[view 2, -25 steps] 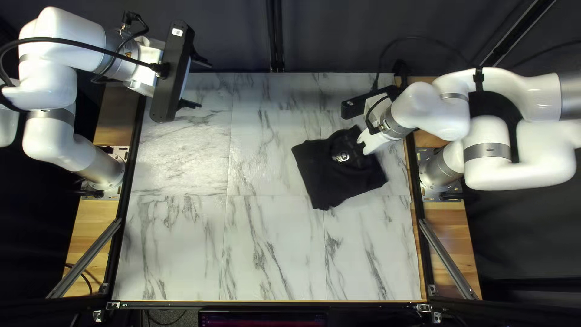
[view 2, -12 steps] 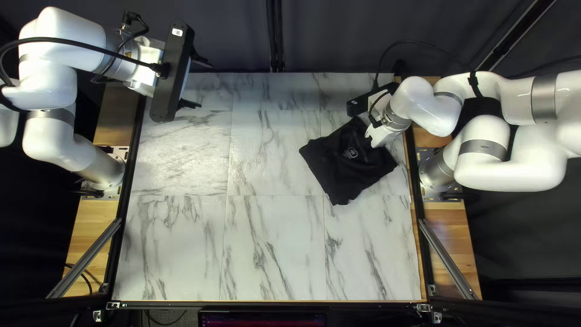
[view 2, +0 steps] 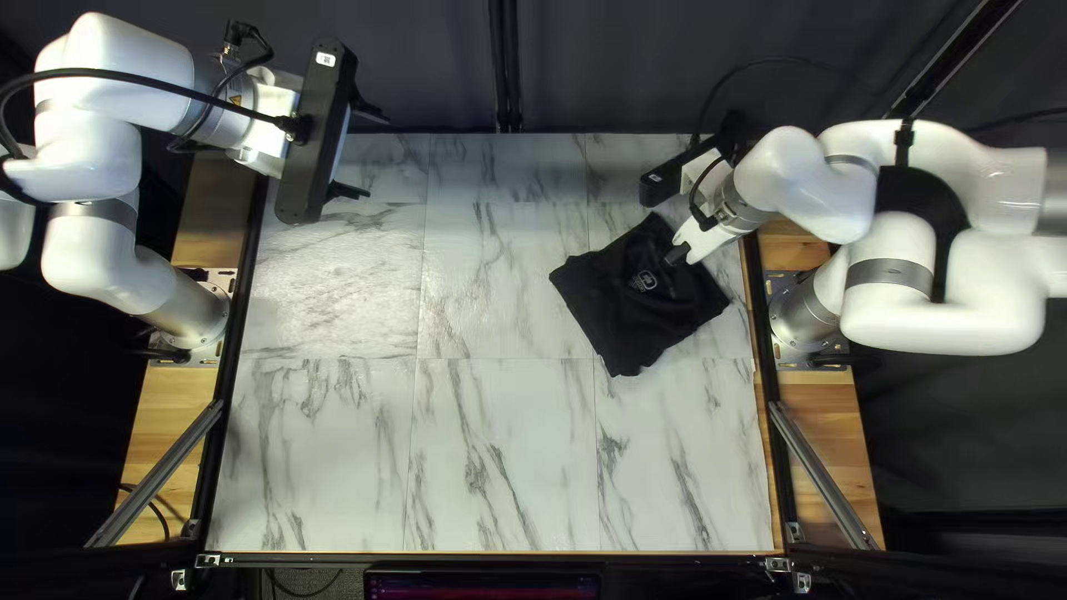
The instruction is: Fold t-shirt
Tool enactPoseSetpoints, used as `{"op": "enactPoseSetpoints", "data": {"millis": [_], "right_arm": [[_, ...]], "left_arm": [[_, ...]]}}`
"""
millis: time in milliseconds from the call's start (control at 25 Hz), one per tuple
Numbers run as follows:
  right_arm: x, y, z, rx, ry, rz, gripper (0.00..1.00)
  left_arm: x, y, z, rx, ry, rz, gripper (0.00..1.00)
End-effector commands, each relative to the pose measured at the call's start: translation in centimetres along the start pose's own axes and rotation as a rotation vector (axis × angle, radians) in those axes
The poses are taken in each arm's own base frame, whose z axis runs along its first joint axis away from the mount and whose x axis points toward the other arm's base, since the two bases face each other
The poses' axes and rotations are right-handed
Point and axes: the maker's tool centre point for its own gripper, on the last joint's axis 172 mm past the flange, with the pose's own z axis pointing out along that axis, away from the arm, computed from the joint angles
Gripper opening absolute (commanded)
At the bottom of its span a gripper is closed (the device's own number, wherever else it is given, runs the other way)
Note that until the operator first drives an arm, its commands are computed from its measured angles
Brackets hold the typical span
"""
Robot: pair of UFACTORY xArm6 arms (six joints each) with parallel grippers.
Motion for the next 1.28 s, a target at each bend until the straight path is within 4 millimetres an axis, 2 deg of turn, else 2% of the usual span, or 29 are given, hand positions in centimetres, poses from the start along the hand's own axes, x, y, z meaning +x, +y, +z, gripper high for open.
{"op": "enactPoseSetpoints", "data": {"millis": [40,280,480,1280], "right_arm": [[-0.1,-0.5,-1.9,-0.003,0.058,-0.123,1.00],[-0.7,0.9,-2.0,-0.041,0.135,-0.361,1.00],[-0.6,1.4,-2.0,-0.056,0.183,-0.499,1.00],[-0.4,1.3,-1.9,-0.050,0.193,-0.509,1.00]], "left_arm": [[0.0,0.0,0.0,0.000,0.000,0.000,1.00],[0.0,0.0,0.0,0.000,0.000,0.000,1.00],[0.0,0.0,0.0,0.000,0.000,0.000,1.00],[0.0,0.0,0.0,0.000,0.000,0.000,1.00]]}}
